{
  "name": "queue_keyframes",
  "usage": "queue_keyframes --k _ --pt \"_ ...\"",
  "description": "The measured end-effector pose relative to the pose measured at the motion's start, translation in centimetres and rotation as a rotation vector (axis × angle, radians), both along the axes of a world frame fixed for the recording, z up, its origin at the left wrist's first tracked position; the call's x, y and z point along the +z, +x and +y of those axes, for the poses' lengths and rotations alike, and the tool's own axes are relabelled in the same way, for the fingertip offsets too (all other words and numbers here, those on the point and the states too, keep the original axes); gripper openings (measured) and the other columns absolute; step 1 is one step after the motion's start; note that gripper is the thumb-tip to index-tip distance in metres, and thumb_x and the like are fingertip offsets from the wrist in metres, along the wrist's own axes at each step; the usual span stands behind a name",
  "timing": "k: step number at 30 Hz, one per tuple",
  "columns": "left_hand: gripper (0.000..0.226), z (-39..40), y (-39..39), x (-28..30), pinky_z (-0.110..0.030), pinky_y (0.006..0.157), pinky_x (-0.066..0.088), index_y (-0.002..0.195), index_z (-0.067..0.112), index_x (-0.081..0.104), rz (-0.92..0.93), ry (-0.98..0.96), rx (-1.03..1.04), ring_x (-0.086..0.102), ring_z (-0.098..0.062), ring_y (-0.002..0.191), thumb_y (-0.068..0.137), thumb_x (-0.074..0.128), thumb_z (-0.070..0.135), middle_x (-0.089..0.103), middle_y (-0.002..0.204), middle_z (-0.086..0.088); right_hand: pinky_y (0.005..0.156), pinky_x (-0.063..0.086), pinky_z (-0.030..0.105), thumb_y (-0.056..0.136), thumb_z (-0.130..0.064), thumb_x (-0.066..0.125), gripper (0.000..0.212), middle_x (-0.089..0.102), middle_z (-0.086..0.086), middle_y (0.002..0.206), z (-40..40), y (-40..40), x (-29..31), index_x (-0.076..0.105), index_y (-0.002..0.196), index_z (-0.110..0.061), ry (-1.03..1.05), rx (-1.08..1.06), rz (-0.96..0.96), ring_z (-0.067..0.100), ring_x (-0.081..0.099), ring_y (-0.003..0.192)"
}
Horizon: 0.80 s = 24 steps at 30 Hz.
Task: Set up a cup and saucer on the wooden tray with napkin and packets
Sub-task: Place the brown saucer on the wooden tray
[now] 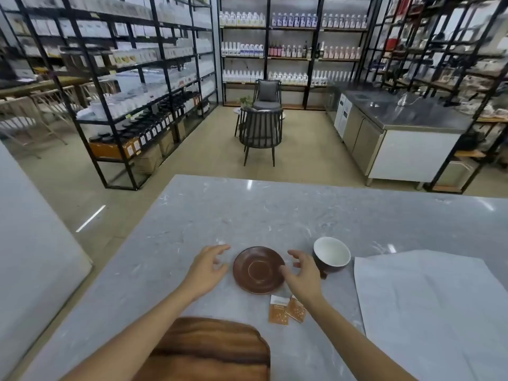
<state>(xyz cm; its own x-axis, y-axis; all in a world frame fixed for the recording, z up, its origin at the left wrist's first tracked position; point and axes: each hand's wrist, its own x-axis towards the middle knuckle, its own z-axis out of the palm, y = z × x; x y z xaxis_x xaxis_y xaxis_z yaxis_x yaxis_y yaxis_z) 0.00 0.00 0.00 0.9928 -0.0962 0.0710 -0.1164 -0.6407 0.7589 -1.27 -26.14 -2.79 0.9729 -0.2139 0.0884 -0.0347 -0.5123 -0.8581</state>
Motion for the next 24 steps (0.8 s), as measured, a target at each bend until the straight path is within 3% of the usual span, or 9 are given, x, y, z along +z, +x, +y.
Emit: queue_keyframes --k 7,16,19,22,24 --pt "0.059 -2.2 1.5 -2.8 -0.038 0.096 0.056 0.145 0.020 0.049 0.282 -0.157 0.099 0.064 -0.022 0.109 0.091 0.073 0.016 0.055 0.132 -0.006 0.104 0.050 0.042 0.083 -0.014 0.071 0.056 0.062 0.008 0.132 0.0 1.0 -1.3 0.057 0.137 -0.016 -0.081 0.062 0.181 0.024 0.063 0.118" --pt "0.064 -3.5 3.4 -5.4 -0.024 0.078 0.061 0.141 0.013 0.056 0.294 -0.192 0.077 0.074 -0.019 0.093 0.083 0.073 -0.008 0.065 0.121 -0.003 0.089 0.056 0.030 0.081 -0.001 0.066 0.061 0.068 0.000 0.110 -0.5 2.4 -2.7 0.054 0.139 -0.014 0.027 0.052 0.235 0.016 0.068 0.095" --pt "0.065 -3.1 3.8 -6.3 -0.038 0.082 0.063 0.139 0.014 0.058 0.312 -0.216 0.103 0.074 -0.027 0.093 0.080 0.075 -0.008 0.066 0.124 -0.008 0.085 0.058 0.029 0.080 -0.002 0.067 0.058 0.071 -0.003 0.103 -0.4 2.6 -2.7 0.057 0.135 -0.018 0.042 0.045 0.252 0.012 0.070 0.089" --pt "0.068 -2.8 4.0 -7.0 -0.048 0.084 0.063 0.140 0.015 0.058 0.336 -0.247 0.114 0.074 -0.032 0.093 0.078 0.077 -0.007 0.065 0.125 -0.008 0.082 0.060 0.033 0.077 -0.001 0.066 0.048 0.073 -0.011 0.091 -0.4 2.5 -2.7 0.067 0.116 -0.028 0.050 0.047 0.251 0.008 0.071 0.082" --pt "0.070 -2.6 3.9 -7.3 -0.049 0.084 0.063 0.140 0.018 0.057 0.338 -0.263 0.115 0.075 -0.030 0.092 0.077 0.079 -0.006 0.066 0.124 -0.008 0.074 0.056 0.017 0.076 -0.001 0.067 0.046 0.070 -0.017 0.085 -0.3 2.3 -2.7 0.071 0.114 -0.027 0.037 0.054 0.247 0.001 0.068 0.078"
